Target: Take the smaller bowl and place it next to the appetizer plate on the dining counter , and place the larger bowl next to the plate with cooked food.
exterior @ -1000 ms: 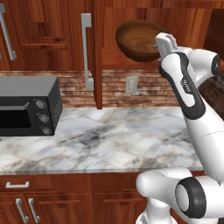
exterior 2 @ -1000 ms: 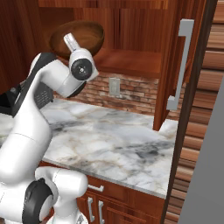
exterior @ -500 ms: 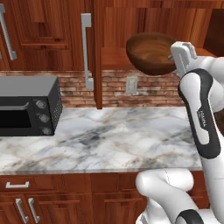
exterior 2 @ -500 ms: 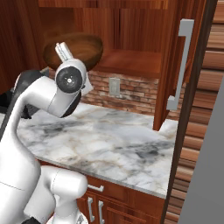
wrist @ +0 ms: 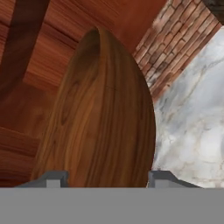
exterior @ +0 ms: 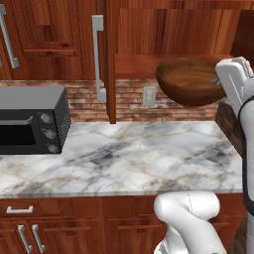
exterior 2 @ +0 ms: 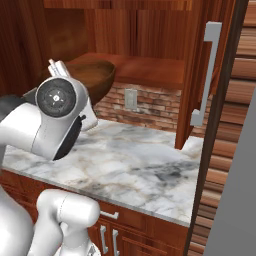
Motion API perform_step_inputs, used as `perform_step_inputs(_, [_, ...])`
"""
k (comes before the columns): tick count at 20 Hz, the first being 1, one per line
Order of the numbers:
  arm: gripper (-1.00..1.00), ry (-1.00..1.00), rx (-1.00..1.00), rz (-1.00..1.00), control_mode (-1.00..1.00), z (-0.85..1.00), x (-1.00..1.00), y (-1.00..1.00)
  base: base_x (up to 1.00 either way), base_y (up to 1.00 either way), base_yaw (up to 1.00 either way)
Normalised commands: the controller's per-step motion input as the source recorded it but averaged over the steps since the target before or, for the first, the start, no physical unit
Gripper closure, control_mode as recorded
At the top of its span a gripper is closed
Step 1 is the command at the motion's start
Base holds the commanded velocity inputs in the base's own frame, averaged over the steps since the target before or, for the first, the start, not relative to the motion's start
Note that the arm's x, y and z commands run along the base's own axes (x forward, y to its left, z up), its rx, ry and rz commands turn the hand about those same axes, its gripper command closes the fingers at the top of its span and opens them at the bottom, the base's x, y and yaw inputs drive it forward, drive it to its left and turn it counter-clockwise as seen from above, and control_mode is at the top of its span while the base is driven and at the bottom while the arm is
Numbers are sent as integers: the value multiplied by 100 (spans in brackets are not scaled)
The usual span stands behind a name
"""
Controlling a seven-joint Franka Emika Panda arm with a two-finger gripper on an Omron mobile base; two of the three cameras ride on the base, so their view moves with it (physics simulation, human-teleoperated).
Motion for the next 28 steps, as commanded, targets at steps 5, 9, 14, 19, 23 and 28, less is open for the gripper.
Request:
perform_step_inputs(5, [100, 2, -10, 0, -100, -66, -40, -1, 0, 0, 0])
perform_step_inputs(9, [100, 4, -5, 0, -100, -45, -58, 0, 0, 0, 0])
perform_step_inputs(14, [100, 0, 0, 0, 100, 0, 0, 0, -98, -4, 0])
perform_step_inputs(19, [100, 0, 0, 0, 100, 0, 0, 0, -100, 55, 9])
perform_step_inputs(23, [100, 0, 0, 0, 100, 0, 0, 0, -60, 91, 56])
perform_step_inputs(28, [100, 0, 0, 0, 100, 0, 0, 0, 0, 26, 99])
